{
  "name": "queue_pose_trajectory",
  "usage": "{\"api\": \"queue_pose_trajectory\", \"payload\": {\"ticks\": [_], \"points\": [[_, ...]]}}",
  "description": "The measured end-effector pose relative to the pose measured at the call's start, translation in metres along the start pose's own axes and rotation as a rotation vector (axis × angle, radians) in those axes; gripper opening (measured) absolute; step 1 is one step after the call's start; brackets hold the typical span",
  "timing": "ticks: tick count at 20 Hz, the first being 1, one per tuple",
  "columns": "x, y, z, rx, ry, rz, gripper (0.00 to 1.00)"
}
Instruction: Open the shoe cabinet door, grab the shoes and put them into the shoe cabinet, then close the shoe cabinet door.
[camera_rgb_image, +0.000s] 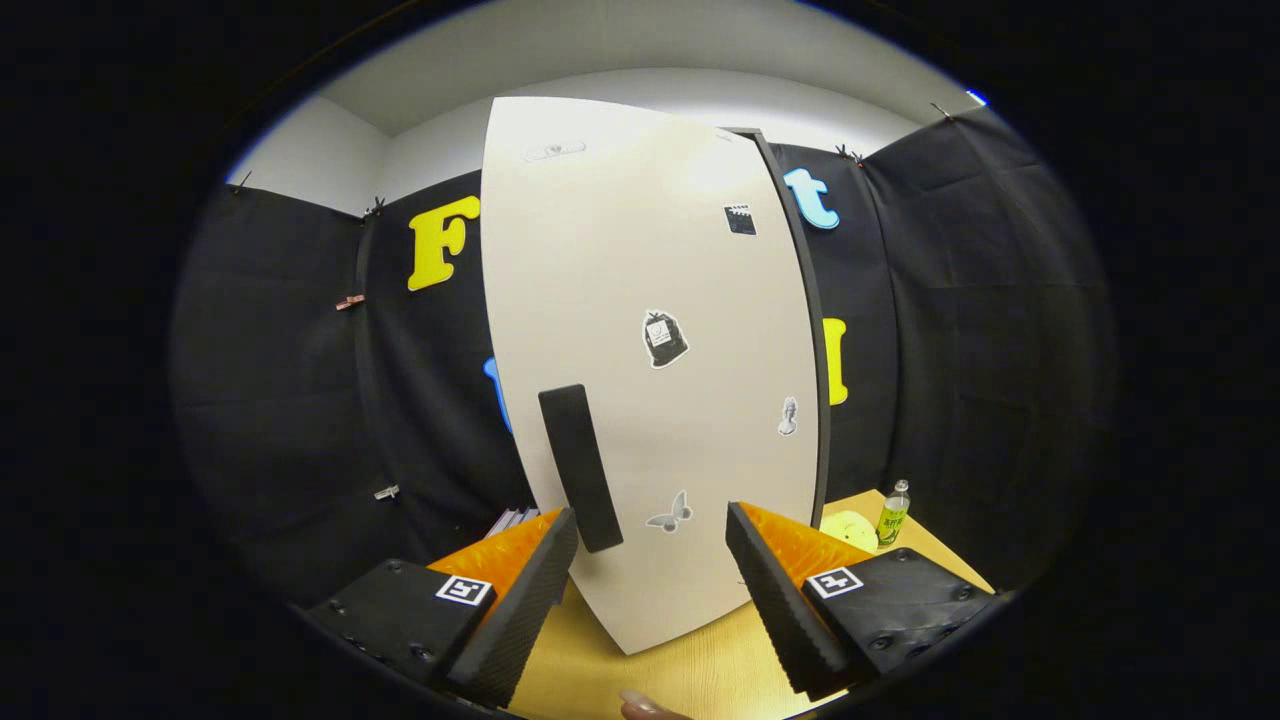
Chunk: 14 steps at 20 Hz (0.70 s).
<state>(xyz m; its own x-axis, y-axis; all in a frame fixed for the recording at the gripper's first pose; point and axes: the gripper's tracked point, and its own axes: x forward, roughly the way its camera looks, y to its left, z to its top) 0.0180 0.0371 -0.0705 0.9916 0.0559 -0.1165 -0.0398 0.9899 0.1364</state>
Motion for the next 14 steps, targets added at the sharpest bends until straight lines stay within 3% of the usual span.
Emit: {"api": "queue_pose_trajectory", "payload": {"ticks": [14], "points": [[-0.0085,-0.0022,0.0044,-0.042,-0.005,0.002,0.98]]}}
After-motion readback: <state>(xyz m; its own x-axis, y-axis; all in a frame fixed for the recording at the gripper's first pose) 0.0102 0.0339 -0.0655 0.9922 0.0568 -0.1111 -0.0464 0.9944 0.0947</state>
